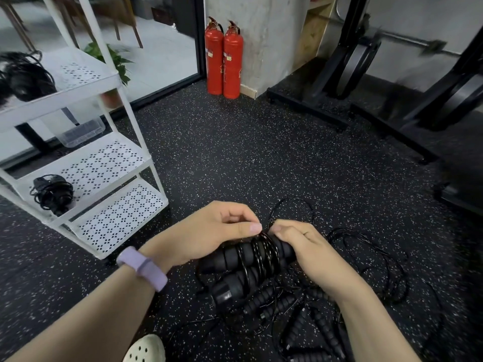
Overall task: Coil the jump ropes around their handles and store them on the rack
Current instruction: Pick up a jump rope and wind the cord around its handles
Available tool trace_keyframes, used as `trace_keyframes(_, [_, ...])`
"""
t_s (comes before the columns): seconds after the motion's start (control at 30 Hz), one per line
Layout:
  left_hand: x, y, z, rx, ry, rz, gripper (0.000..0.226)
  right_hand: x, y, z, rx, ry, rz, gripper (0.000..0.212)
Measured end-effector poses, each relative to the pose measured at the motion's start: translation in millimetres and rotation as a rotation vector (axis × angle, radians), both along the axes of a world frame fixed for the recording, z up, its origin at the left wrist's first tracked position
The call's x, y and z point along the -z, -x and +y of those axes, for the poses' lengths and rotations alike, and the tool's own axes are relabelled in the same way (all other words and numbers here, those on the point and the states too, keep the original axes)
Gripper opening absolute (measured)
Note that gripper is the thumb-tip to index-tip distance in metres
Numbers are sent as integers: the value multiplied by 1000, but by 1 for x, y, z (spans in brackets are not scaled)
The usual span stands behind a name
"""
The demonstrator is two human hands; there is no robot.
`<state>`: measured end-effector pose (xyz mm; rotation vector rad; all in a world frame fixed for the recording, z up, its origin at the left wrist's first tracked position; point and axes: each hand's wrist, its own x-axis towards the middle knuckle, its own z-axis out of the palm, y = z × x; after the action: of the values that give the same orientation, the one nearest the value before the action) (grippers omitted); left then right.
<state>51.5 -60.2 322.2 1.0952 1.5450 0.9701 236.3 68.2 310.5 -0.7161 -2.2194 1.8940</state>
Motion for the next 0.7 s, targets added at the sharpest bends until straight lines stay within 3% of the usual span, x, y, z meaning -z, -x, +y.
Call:
trace_keyframes(0.17, [4,1,3,-19,3,-269,20,-3,0,-1,45,208,86,26])
trace_keyframes(0.23, [9,-6,7,-91,-67,-184,20,-3,3,-2,78,344,135,26])
trace_keyframes(0.3, [15,-14,7,-215,-64,-31,53,-1,6,-3,108,464,187,25])
trace_keyframes(0.33, [19,-15,5,-225,-21,6,57,0,7,-4,123,506,214,26])
trace_keyframes(0.47, [15,-20,10,-121,98,66,38,4,11,-4,242,567,317,35])
trace_keyframes(0.53, [11,-23,13,-132,91,104,40,5,12,-1,354,624,320,41])
trace_keyframes(0.63, [20,-23,8,-35,72,381,44,6,13,8,586,686,284,39])
trace_keyframes(0.7, [26,-21,4,22,88,492,42,9,11,15,748,609,236,37])
